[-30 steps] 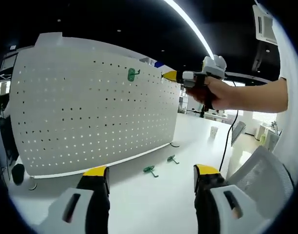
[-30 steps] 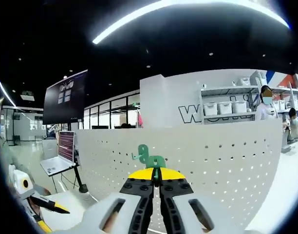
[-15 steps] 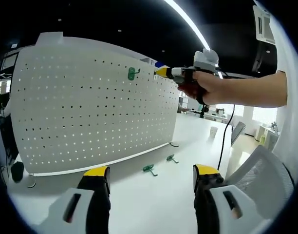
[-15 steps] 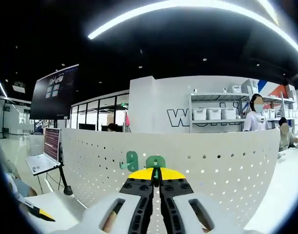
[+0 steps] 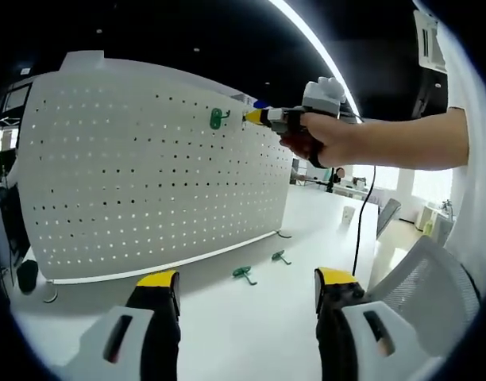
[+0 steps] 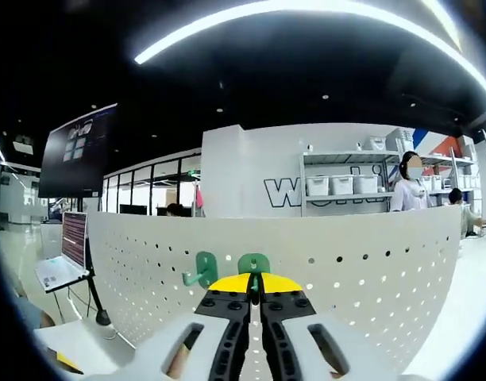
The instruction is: Insert the hook assembly into the mounting plate slot until the hook locks in place.
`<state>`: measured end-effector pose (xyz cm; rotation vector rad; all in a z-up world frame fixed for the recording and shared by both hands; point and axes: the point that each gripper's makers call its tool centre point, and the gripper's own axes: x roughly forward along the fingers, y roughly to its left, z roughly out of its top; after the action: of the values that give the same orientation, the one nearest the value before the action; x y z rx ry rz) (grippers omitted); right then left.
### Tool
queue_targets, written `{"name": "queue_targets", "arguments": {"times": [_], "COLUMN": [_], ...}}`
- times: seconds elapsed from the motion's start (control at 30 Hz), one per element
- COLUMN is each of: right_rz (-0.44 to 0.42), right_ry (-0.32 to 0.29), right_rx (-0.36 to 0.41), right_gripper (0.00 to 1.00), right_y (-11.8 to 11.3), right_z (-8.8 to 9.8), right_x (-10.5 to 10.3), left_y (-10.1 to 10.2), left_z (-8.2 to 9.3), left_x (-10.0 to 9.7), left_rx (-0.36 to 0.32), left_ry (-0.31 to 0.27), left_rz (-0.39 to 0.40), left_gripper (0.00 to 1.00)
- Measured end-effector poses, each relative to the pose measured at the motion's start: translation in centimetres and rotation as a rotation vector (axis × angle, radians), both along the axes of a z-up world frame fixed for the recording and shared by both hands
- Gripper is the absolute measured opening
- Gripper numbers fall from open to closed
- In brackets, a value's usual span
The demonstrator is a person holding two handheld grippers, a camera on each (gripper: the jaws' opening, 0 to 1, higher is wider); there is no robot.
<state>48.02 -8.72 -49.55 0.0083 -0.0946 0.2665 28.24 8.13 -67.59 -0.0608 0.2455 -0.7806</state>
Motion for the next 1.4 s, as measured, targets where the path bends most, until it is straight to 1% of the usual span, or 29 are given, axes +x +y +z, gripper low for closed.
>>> {"name": "queue_targets", "arguments": {"times": [0.17,0.33,0.43,0.47,0.53,0.77,0.9,0.97,1.13,1.17,1.2,1.23,1.27,1.33,1.4], "right_rz": [-0.008,-0.01,-0.009,-0.001,-0.005,-0.009,-0.04,-0.057,-0.116,-0.123,-0.13,-0.149,-0.153,-0.156,-0.154], "right_ry": [-0.014,-0.027,-0.015,-0.012,-0.01,-0.007,-0.002,0.003,-0.022,-0.019,0.002,0.0,0.001,0.003,0.002], "right_rx": [0.011,0.005,0.016,0.044,0.025,0.033,0.034,0.05,-0.001,0.006,0.017,0.021,0.012,0.026,0.019], "right_gripper": [0.01,0.01,0.01,0.01,0.01,0.01,0.01,0.02,0.02,0.02,0.02,0.02,0.02,0.02,0.02], "right_y": [0.1,0.4,0.4,0.5,0.4,0.5,0.7,0.7,0.8,0.8,1.0,0.8,0.9,0.7,0.7], "right_z": [0.3,0.5,0.2,0.1,-0.2,-0.3,-0.5,-0.5,-0.5,-0.5,-0.7,-0.7,-0.6,-0.7,-0.7], "right_x": [0.6,1.1,1.4,1.5,1.6,1.9,1.9,2.1,2.0,2.0,2.1,2.1,2.2,2.2,2.2], "left_y": [0.0,0.1,0.1,0.2,0.2,0.4,0.6,0.6,0.5,0.6,0.6,0.7,0.7,0.9,1.0], "left_z": [0.0,-0.1,-0.1,-0.2,-0.2,-0.5,-0.6,-0.5,-0.8,-1.0,-1.0,-1.0,-0.9,-0.9,-0.9], "left_x": [0.0,0.1,0.0,0.0,0.1,0.0,0.1,0.1,0.2,0.2,0.2,0.2,0.2,0.3,0.3], "left_rx": [0.001,0.002,0.002,0.003,0.001,0.005,0.005,0.002,-0.005,-0.002,0.0,-0.002,-0.005,-0.007,-0.011], "left_ry": [-0.001,0.002,0.003,0.004,0.004,0.016,0.019,0.021,0.035,0.042,0.041,0.04,0.041,0.042,0.041], "left_rz": [0.001,0.003,0.004,0.005,0.006,0.012,0.018,0.02,0.023,0.023,0.024,0.027,0.03,0.037,0.041], "left_gripper": [0.71,0.71,0.71,0.71,0.7,0.7,0.7,0.69,0.69,0.69,0.69,0.69,0.69,0.69,0.69]}}
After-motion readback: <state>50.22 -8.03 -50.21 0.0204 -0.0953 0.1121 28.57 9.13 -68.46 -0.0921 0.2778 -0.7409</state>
